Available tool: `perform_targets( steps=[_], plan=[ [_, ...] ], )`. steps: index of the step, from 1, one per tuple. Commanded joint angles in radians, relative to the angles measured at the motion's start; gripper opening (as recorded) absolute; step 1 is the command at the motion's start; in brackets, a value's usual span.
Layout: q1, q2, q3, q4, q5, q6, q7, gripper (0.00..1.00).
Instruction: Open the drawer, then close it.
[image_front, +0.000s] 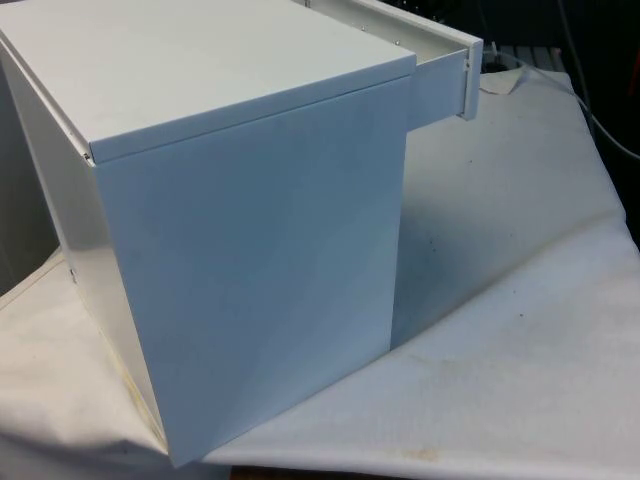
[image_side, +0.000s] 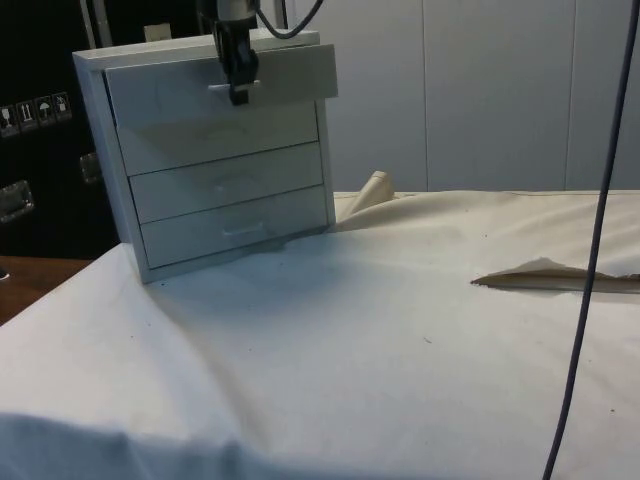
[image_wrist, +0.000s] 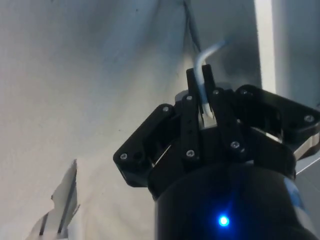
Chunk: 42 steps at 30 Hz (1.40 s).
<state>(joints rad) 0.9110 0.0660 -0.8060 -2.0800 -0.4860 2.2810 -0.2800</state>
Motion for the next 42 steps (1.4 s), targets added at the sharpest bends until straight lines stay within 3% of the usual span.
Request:
perform_targets(
  steps=[1, 6, 7, 8, 17, 18, 19, 25, 26, 27, 33, 34, 35, 42],
  plan=[
    [0.009, -0.016, 0.008, -0.009, -0.024, -0.002, 0.036, 0.00],
    [0.008, -0.041, 0.031, -0.033, -0.056, -0.006, 0.086, 0.00],
    [0.000, -0.030, 0.027, -0.030, -0.041, -0.003, 0.061, 0.00],
    [0.008, -0.045, 0.035, -0.037, -0.061, -0.007, 0.094, 0.00],
    [0.007, -0.089, 0.082, -0.087, -0.114, -0.013, 0.186, 0.00],
    [0.000, -0.074, 0.074, -0.079, -0.095, -0.006, 0.156, 0.00],
    [0.007, -0.089, 0.082, -0.087, -0.114, -0.013, 0.186, 0.00],
    [0.006, -0.118, 0.113, -0.121, -0.147, -0.019, 0.243, 0.00],
    [0.000, -0.099, 0.107, -0.109, -0.130, -0.011, 0.218, 0.00],
    [0.006, -0.121, 0.116, -0.125, -0.151, -0.019, 0.248, 0.00],
    [0.005, -0.145, 0.128, -0.153, -0.179, -0.028, 0.267, 0.00],
    [0.000, -0.108, 0.116, -0.124, -0.147, -0.011, 0.234, 0.00],
    [0.005, -0.148, 0.129, -0.155, -0.182, -0.030, 0.267, 0.00],
    [0.003, -0.167, 0.140, -0.176, -0.209, -0.043, 0.267, 0.00]
  ],
)
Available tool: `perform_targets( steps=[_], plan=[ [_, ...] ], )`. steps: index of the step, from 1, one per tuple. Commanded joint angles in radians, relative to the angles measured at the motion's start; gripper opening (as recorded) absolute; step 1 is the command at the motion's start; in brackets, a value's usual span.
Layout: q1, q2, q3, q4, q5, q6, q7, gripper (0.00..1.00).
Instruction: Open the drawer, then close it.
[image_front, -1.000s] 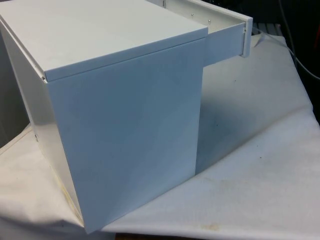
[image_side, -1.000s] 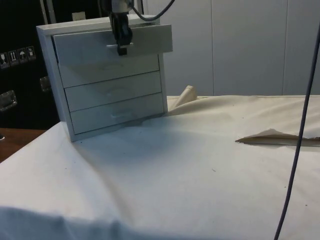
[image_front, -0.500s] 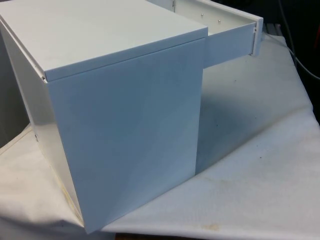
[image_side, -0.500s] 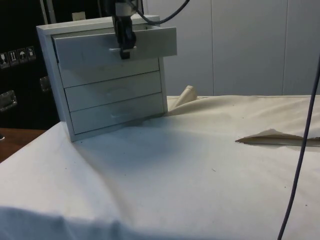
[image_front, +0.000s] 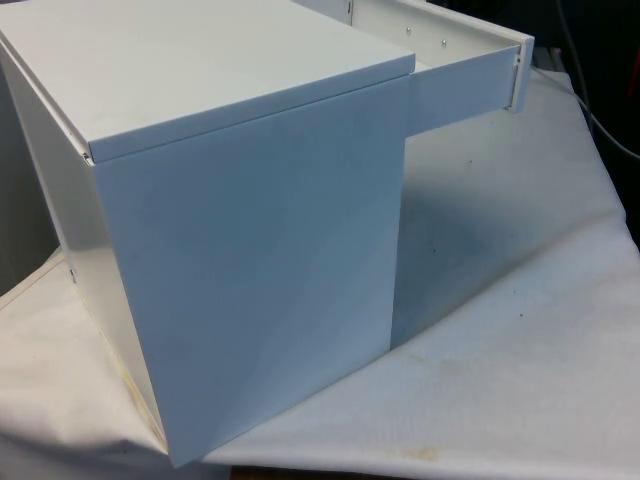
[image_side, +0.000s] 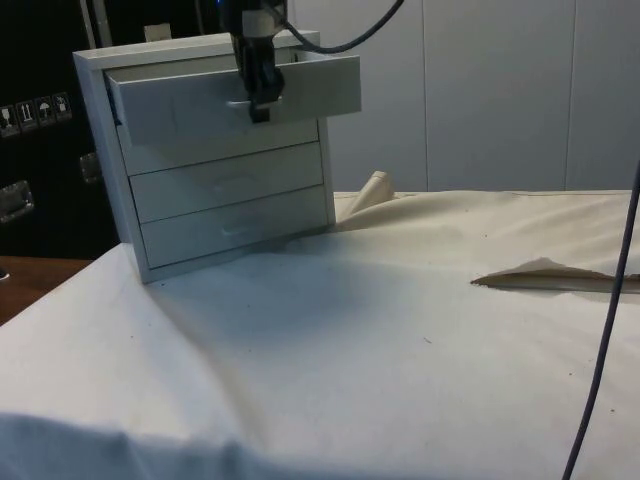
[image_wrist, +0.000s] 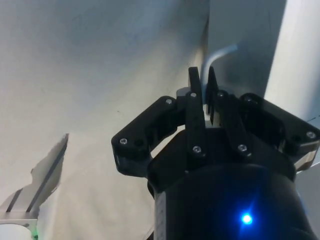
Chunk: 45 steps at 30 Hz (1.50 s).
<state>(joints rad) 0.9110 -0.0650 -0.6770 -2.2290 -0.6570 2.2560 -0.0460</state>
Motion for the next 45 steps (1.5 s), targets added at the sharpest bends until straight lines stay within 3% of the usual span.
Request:
perform_targets(
  steps=[1, 2, 3, 11, 12, 13, 21, 22, 24, 29, 30, 38, 39, 45],
  plan=[
    [0.004, -0.038, 0.013, -0.030, -0.041, -0.020, 0.034, 0.00],
    [0.000, -0.004, 0.002, -0.004, -0.004, 0.000, 0.000, 0.00],
    [0.004, -0.040, 0.015, -0.033, -0.043, -0.021, 0.035, 0.00],
    [0.011, -0.039, 0.052, -0.054, -0.073, -0.035, 0.081, 0.00],
    [0.000, -0.014, 0.037, -0.031, -0.063, -0.016, 0.052, 0.00],
    [0.012, -0.037, 0.056, -0.056, -0.076, -0.037, 0.087, 0.00],
    [0.010, -0.023, 0.083, -0.064, -0.105, -0.038, 0.131, 0.00],
    [0.000, -0.010, 0.070, -0.051, -0.103, -0.023, 0.110, 0.00],
    [0.007, -0.021, 0.085, -0.063, -0.109, -0.038, 0.133, 0.00],
    [-0.003, -0.010, 0.075, -0.052, -0.122, -0.032, 0.124, 0.00],
    [0.002, -0.014, 0.080, -0.057, -0.119, -0.036, 0.130, 0.00],
    [-0.010, -0.007, 0.072, -0.047, -0.135, -0.031, 0.124, 0.00],
    [-0.006, -0.009, 0.075, -0.050, -0.131, -0.032, 0.127, 0.00],
    [-0.010, -0.006, 0.071, -0.044, -0.135, -0.035, 0.125, 0.00]
  ],
)
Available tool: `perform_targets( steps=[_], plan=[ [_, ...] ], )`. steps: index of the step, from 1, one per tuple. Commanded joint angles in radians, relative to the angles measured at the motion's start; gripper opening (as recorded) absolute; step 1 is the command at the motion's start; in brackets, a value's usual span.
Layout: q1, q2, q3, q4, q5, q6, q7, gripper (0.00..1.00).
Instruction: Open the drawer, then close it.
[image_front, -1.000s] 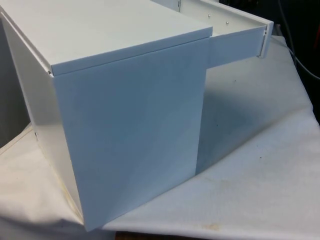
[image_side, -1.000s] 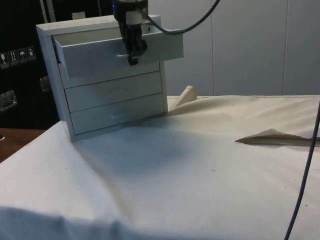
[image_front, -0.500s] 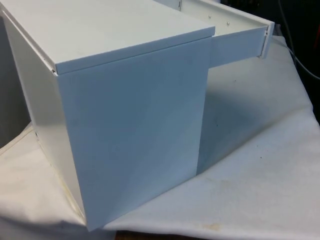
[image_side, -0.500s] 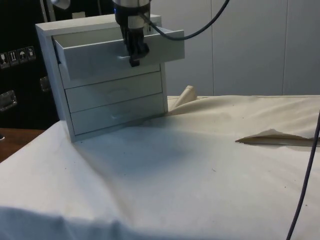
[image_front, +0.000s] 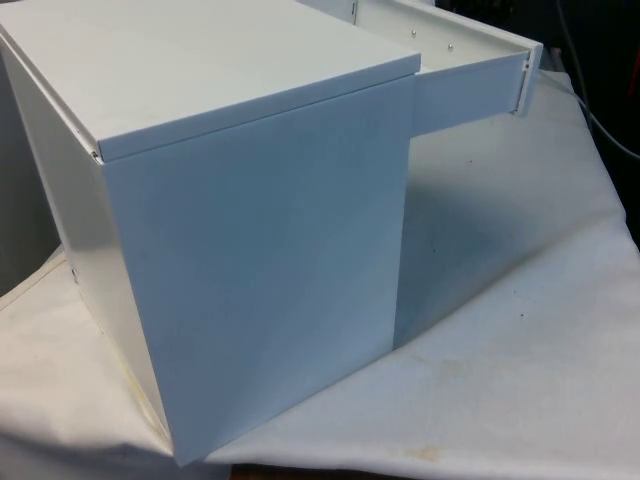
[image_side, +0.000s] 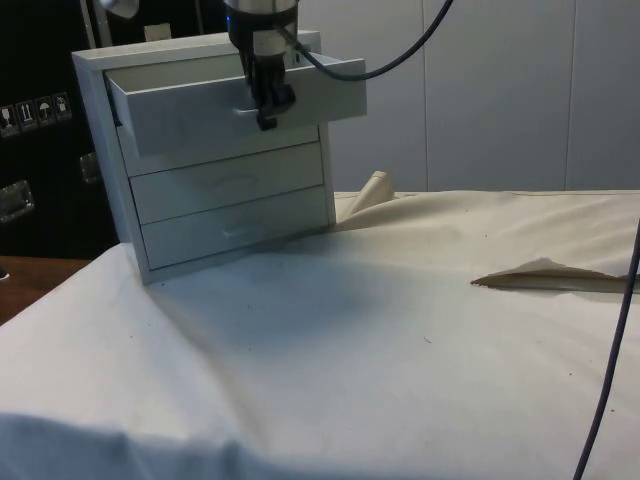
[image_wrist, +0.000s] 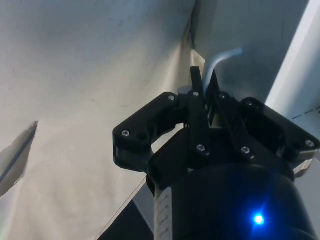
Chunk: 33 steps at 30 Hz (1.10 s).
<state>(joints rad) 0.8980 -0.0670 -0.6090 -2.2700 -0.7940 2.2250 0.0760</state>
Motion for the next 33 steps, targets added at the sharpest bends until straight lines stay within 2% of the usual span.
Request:
perform_targets(
  steps=[1, 3, 8, 10, 14, 18, 19, 20, 26, 27, 30, 31, 32, 33],
  plan=[
    [0.002, -0.006, 0.002, 0.000, 0.002, -0.008, 0.002, 0.00],
    [0.000, -0.002, 0.000, 0.004, 0.000, -0.004, 0.001, 0.00],
    [0.001, -0.029, 0.007, 0.019, -0.006, -0.040, 0.008, 0.00],
    [0.000, -0.024, 0.004, 0.018, 0.000, -0.029, 0.001, 0.00],
    [0.002, -0.042, 0.019, 0.021, -0.011, -0.057, 0.013, 0.00],
    [0.004, -0.033, 0.022, 0.024, -0.009, -0.058, 0.013, 0.00],
    [0.000, -0.035, 0.015, 0.019, -0.005, -0.046, 0.002, 0.00],
    [0.005, -0.032, 0.023, 0.025, -0.008, -0.058, 0.013, 0.00],
    [0.007, -0.020, 0.030, 0.032, -0.005, -0.065, 0.014, 0.00],
    [0.007, -0.019, 0.031, 0.033, -0.004, -0.065, 0.015, 0.01],
    [0.002, -0.021, 0.035, 0.028, -0.006, -0.054, 0.016, 0.15],
    [0.003, -0.018, 0.038, 0.033, -0.005, -0.065, 0.020, 0.15],
    [0.002, -0.018, 0.042, 0.034, -0.005, -0.068, 0.021, 0.26],
    [0.002, -0.018, 0.042, 0.034, -0.005, -0.068, 0.022, 0.31]
  ],
)
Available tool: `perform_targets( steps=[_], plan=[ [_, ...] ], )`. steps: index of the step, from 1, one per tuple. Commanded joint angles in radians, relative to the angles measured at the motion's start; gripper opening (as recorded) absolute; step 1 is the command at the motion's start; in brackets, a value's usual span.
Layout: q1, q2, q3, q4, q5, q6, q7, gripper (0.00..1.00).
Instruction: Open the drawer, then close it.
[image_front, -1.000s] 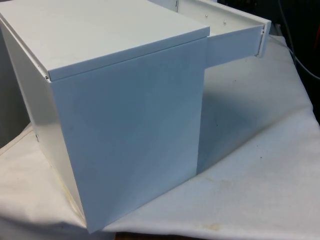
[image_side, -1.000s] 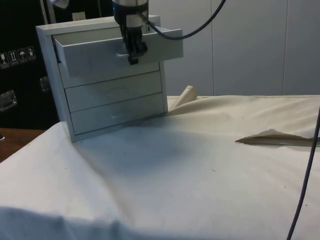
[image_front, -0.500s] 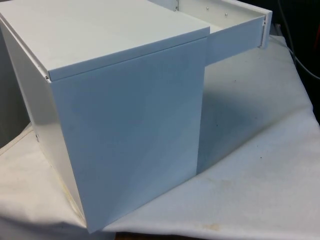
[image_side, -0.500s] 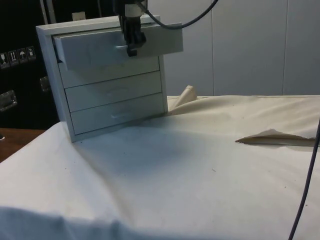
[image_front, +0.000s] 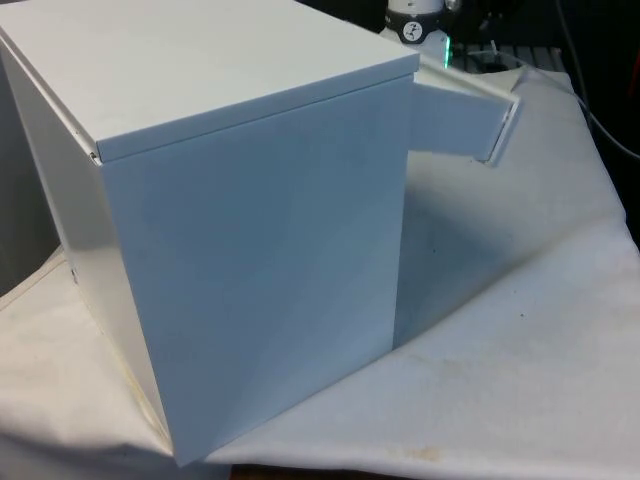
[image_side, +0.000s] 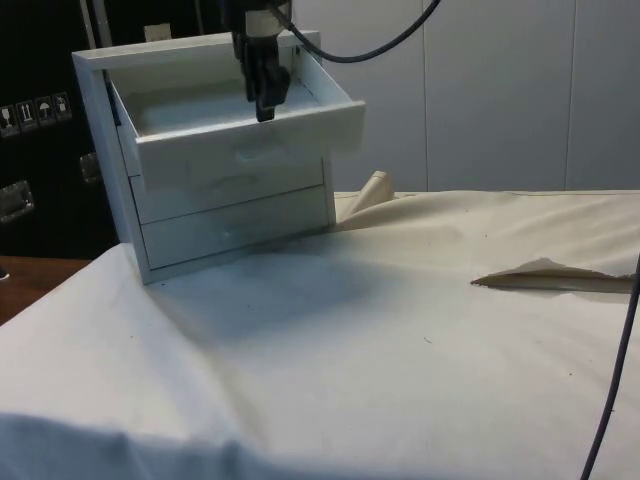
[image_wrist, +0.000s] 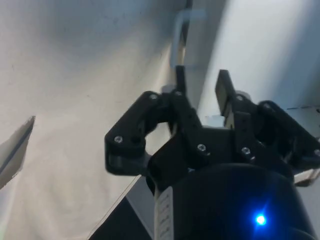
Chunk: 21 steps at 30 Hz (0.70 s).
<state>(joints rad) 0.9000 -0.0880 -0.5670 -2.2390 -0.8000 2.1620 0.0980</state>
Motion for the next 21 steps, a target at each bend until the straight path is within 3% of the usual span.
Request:
perform_targets(
  steps=[1, 12, 13, 14, 21],
  plan=[
    [0.000, 0.003, 0.001, 0.003, 0.001, -0.005, 0.000, 0.36],
    [0.004, 0.008, 0.005, 0.000, 0.003, -0.004, 0.010, 0.95],
    [0.000, 0.002, 0.001, 0.000, 0.000, 0.000, 0.000, 0.99],
    [0.007, 0.012, 0.013, -0.006, 0.006, -0.002, 0.026, 1.00],
    [0.006, 0.038, 0.044, -0.031, 0.019, 0.023, 0.085, 1.00]
  ],
)
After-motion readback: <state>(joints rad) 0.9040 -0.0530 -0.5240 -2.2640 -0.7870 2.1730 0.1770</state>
